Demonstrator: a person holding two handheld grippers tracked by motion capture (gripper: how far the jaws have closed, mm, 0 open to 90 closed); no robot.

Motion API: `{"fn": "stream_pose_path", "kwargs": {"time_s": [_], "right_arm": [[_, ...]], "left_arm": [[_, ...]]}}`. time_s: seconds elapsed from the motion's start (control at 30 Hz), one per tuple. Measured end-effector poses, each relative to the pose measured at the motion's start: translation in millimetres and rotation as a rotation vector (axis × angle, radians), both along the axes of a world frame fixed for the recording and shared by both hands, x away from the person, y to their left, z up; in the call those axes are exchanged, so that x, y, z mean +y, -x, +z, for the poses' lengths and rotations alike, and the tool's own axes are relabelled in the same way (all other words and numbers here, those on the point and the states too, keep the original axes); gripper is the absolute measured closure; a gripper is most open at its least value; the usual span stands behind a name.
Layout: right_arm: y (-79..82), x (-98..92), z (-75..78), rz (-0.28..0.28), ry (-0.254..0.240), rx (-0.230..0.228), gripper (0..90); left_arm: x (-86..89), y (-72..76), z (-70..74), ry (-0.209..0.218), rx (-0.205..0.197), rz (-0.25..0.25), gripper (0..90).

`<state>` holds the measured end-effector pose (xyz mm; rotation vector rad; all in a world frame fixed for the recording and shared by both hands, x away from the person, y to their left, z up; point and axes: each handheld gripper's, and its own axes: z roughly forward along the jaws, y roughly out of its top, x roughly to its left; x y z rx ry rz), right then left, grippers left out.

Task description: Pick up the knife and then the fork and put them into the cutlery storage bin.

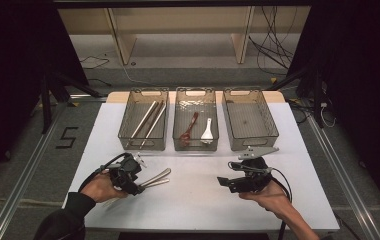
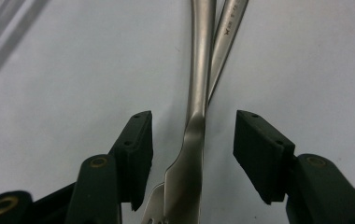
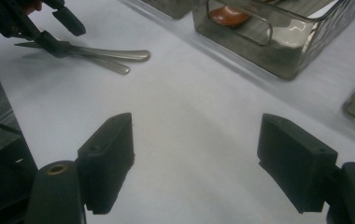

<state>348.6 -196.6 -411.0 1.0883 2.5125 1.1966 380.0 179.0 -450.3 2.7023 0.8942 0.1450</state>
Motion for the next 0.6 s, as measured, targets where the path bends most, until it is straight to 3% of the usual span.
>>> {"fn": "stream_pose_path", "kwargs": {"time_s": [0.27,0.4,0.6], "right_arm": [[-0.9,1.5,-0.1,0.009,0.002,-0.001,27.9],[-1.4,2.4,-0.3,0.008,0.002,0.002,27.9],[-0.9,4.4,-0.7,0.020,0.008,0.001,27.9]], "left_arm": [[1.1,1.8,-2.0,-0.022,-0.002,-0.013,51.9],[0.0,3.1,-4.0,-0.055,0.003,-0.053,54.0],[-2.2,1.7,-7.1,-0.053,0.016,-0.078,56.7]]}}
